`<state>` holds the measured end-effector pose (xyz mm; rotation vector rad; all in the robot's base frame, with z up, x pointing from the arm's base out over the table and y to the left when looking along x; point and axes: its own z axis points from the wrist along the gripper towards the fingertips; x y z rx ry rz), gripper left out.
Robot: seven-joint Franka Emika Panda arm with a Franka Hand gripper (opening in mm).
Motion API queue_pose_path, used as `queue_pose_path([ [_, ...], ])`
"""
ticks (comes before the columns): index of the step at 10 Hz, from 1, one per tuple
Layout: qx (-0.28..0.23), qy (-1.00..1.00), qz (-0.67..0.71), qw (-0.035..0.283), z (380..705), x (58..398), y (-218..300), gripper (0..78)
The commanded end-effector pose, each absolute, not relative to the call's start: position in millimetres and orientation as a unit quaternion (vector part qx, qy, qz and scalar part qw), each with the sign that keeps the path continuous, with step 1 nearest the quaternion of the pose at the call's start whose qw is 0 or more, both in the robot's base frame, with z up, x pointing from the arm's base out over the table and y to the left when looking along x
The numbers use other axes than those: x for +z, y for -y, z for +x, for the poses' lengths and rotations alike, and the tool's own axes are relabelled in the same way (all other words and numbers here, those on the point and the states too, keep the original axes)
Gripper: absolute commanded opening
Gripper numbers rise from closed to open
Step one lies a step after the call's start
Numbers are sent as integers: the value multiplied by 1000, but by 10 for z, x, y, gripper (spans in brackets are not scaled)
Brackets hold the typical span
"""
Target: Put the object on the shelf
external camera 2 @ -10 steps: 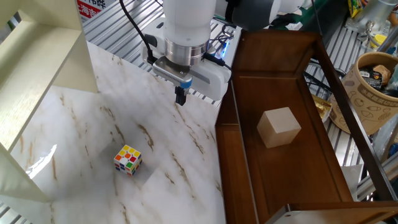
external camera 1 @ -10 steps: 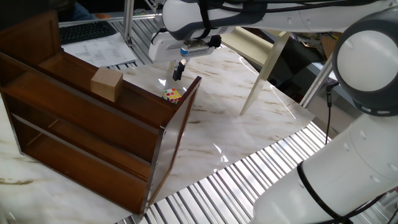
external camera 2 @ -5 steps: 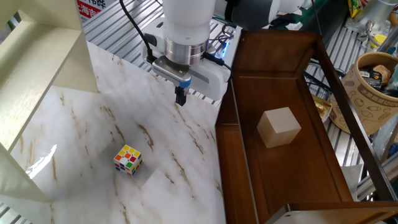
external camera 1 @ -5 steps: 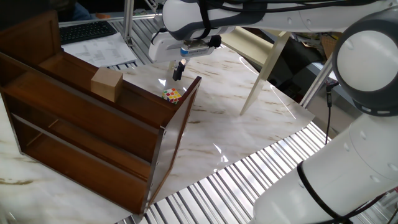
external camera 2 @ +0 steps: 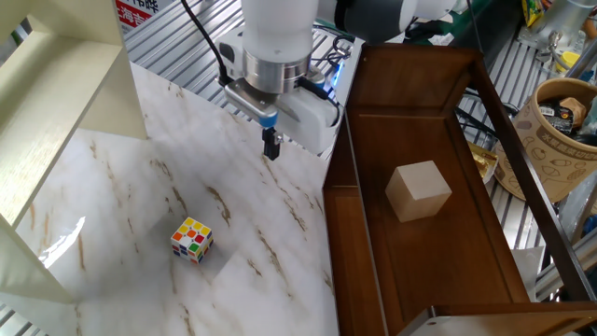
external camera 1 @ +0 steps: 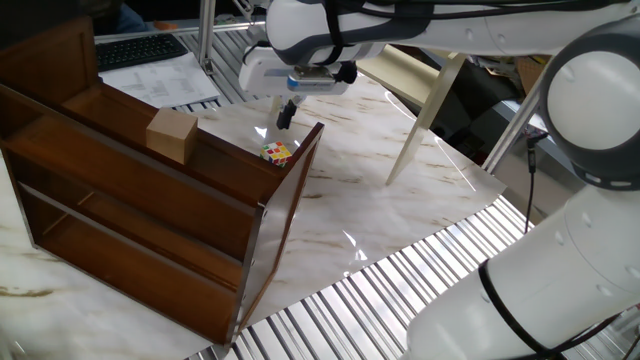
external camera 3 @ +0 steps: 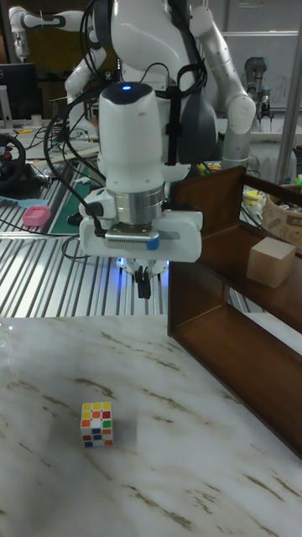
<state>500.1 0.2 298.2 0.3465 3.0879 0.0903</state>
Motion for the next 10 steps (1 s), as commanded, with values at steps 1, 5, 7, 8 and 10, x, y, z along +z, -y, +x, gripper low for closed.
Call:
queue_pose_path([
  [1,39,-989,144,16,5161,3030,22,0],
  [5,39,-989,142,12,5465,3127,98,0],
  [7,39,-989,143,12,5601,3150,144,0],
  [8,38,-988,147,12,5675,3135,168,0],
  [10,38,-987,154,11,5762,3137,201,0],
])
